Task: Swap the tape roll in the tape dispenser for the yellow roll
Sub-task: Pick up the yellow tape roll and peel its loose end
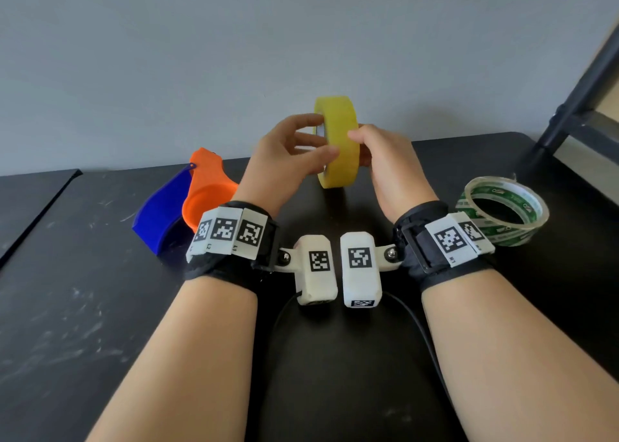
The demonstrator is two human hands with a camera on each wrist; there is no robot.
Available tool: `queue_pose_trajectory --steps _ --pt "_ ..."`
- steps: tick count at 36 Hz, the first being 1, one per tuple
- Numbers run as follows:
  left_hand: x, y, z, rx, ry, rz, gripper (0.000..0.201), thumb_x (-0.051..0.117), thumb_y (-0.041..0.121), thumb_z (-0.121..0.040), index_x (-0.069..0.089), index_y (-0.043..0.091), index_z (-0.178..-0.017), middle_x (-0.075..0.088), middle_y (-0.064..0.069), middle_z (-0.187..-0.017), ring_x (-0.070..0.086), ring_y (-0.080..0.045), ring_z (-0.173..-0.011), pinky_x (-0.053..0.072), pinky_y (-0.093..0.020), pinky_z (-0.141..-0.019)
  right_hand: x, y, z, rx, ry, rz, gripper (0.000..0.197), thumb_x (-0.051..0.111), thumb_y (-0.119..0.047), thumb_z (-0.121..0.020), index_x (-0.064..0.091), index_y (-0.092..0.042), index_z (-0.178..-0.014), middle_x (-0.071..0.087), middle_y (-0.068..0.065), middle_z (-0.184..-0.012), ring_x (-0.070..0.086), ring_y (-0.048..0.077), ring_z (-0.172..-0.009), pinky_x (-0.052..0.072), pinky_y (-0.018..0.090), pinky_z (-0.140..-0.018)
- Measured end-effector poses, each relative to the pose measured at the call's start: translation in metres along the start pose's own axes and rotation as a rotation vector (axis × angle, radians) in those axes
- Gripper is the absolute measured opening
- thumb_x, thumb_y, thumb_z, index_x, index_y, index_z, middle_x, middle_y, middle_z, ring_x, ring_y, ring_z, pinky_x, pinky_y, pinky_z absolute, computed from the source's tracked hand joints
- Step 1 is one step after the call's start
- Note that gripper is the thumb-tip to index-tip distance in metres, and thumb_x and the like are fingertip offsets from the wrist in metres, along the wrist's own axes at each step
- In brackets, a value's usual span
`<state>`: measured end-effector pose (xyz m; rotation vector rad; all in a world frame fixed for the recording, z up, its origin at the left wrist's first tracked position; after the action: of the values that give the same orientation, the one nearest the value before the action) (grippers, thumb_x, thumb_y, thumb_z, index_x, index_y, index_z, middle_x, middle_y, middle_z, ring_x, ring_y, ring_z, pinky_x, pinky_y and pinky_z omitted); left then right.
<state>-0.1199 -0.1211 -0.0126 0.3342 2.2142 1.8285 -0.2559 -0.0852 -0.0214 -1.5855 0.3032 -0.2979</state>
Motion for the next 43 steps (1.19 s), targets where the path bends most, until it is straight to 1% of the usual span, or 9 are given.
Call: queue_pose_trajectory --steps 5,11,18,23,26,29,34,38,43 --pt "0.005 -0.002 0.001 0.003 -0.035 -0.007 0.048 0.070 0.003 -0.084 0.054 0.010 -0.129 0.069 -0.020 -0.097 0.067 -0.022 -0.086 0.059 -0.033 -0.086 -0.002 0.001 0.000 0.042 0.030 -0.061 0.053 0.057 -0.032 -0.069 0.063 0.009 -0.100 0.069 0.028 -0.103 0.064 0.030 -0.087 0.045 0.055 -0.104" --pt "0.003 -0.003 0.001 -0.009 -0.024 0.034 0.050 0.071 0.001 -0.082 0.053 0.007 -0.128 0.068 -0.022 -0.097 0.068 -0.028 -0.090 0.059 -0.037 -0.086 0.001 0.001 0.002 0.050 0.028 -0.055 0.061 0.054 -0.030 -0.065 0.058 0.011 -0.109 0.064 0.032 -0.112 0.061 0.028 -0.088 0.044 0.058 -0.104" --pt "0.002 -0.006 0.000 -0.014 -0.023 0.058 0.049 0.069 0.000 -0.084 0.052 0.007 -0.129 0.066 -0.025 -0.097 0.068 -0.033 -0.093 0.059 -0.038 -0.085 0.002 0.003 -0.001 0.092 0.020 -0.018 0.052 0.050 -0.023 -0.059 0.069 -0.005 -0.104 0.067 0.025 -0.115 0.063 0.030 -0.096 0.047 0.054 -0.103" --pt "0.002 -0.006 -0.002 -0.011 -0.015 0.057 0.049 0.068 0.000 -0.084 0.051 0.004 -0.130 0.065 -0.020 -0.091 0.067 -0.034 -0.093 0.059 -0.039 -0.085 0.006 0.004 -0.003 0.066 -0.040 0.003 0.034 0.048 -0.014 -0.060 0.073 -0.028 -0.078 0.069 0.007 -0.091 0.063 0.024 -0.090 0.049 0.048 -0.099" --pt "0.000 -0.006 -0.002 -0.008 0.003 0.060 0.048 0.068 0.002 -0.085 0.051 0.004 -0.130 0.065 -0.021 -0.094 0.068 -0.039 -0.099 0.059 -0.040 -0.086 0.008 0.005 -0.004 0.026 -0.087 0.036 0.041 0.047 -0.010 -0.065 0.075 -0.040 -0.069 0.069 0.001 -0.085 0.063 0.028 -0.095 0.049 0.046 -0.099" --pt "-0.002 -0.006 -0.003 -0.002 0.033 0.065 0.044 0.067 0.003 -0.087 0.053 0.005 -0.128 0.066 -0.022 -0.097 0.068 -0.038 -0.099 0.059 -0.042 -0.086 0.009 0.005 -0.003 0.020 -0.102 0.048 0.033 0.049 -0.017 -0.063 0.074 -0.037 -0.072 0.070 0.003 -0.089 0.063 0.025 -0.095 0.048 0.046 -0.098" --pt "-0.007 -0.007 -0.004 -0.003 0.084 0.123 0.040 0.066 0.001 -0.086 0.053 0.004 -0.123 0.067 -0.009 -0.083 0.066 -0.022 -0.082 0.059 -0.045 -0.084 0.010 0.006 -0.002 0.007 -0.104 0.054 0.019 0.054 -0.024 -0.081 0.070 -0.028 -0.091 0.072 0.007 -0.107 0.066 0.025 -0.105 0.050 0.044 -0.098" --pt "-0.006 -0.007 -0.004 -0.002 0.091 0.148 0.045 0.067 -0.001 -0.085 0.048 0.005 -0.125 0.066 -0.009 -0.082 0.066 -0.022 -0.080 0.060 -0.043 -0.081 0.005 0.009 -0.008 0.031 -0.072 0.044 0.023 0.048 -0.015 -0.095 0.063 -0.016 -0.112 0.061 -0.006 -0.088 0.056 0.005 -0.077 0.041 0.019 -0.067" --pt "-0.006 -0.007 -0.005 -0.002 0.086 0.159 0.050 0.067 -0.003 -0.084 0.043 0.008 -0.127 0.064 -0.011 -0.082 0.067 -0.022 -0.078 0.060 -0.043 -0.079 0.007 0.009 -0.019 0.091 -0.089 0.159 0.042 0.040 -0.001 -0.096 0.054 -0.012 -0.134 0.049 -0.007 -0.079 0.043 0.005 -0.066 0.035 0.016 -0.058"
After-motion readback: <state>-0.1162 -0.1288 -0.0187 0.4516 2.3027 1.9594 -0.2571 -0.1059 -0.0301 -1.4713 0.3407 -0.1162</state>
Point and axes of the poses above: each hand's wrist, its own z-axis away from the middle knuckle, its own x-axis out of the palm, y = z × x, the point moved 6 cm from there along -z, towards the middle knuckle
